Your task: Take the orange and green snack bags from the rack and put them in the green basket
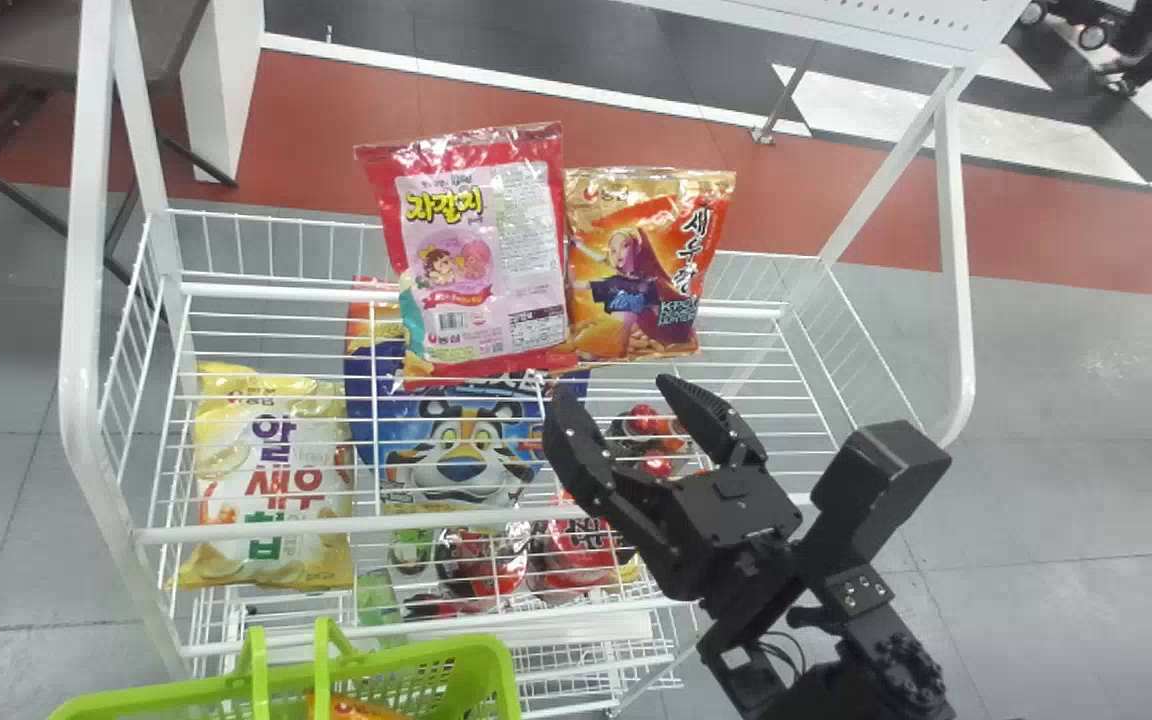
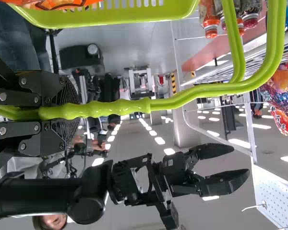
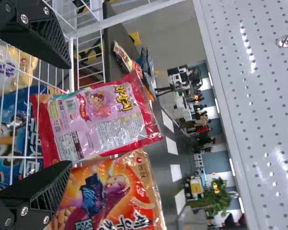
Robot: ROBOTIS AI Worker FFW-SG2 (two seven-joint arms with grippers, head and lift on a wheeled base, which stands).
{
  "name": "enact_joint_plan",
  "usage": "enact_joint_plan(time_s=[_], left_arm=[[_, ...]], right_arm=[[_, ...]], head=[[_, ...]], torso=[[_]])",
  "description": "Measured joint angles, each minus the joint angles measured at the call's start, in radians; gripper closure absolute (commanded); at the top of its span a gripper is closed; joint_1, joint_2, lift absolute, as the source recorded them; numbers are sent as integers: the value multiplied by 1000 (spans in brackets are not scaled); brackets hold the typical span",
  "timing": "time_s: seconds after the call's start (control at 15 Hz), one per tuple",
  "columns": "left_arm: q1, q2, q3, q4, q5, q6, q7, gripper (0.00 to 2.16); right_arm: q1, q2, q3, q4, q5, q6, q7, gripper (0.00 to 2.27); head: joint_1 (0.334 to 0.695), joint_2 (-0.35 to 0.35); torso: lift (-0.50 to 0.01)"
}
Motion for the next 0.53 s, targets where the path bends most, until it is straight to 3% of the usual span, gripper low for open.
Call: enact_joint_plan(time_s=[0.27, 0.53], left_arm=[[7, -1, 1, 0, 1, -17, -2, 1997], [8, 0, 1, 0, 2, -25, 1, 1997]], right_arm=[[2, -14, 27, 4, 77, -56, -4, 110], [17, -21, 34, 22, 89, -158, -4, 113]], head=[[695, -350], [695, -349]], torso=[[0], [0]])
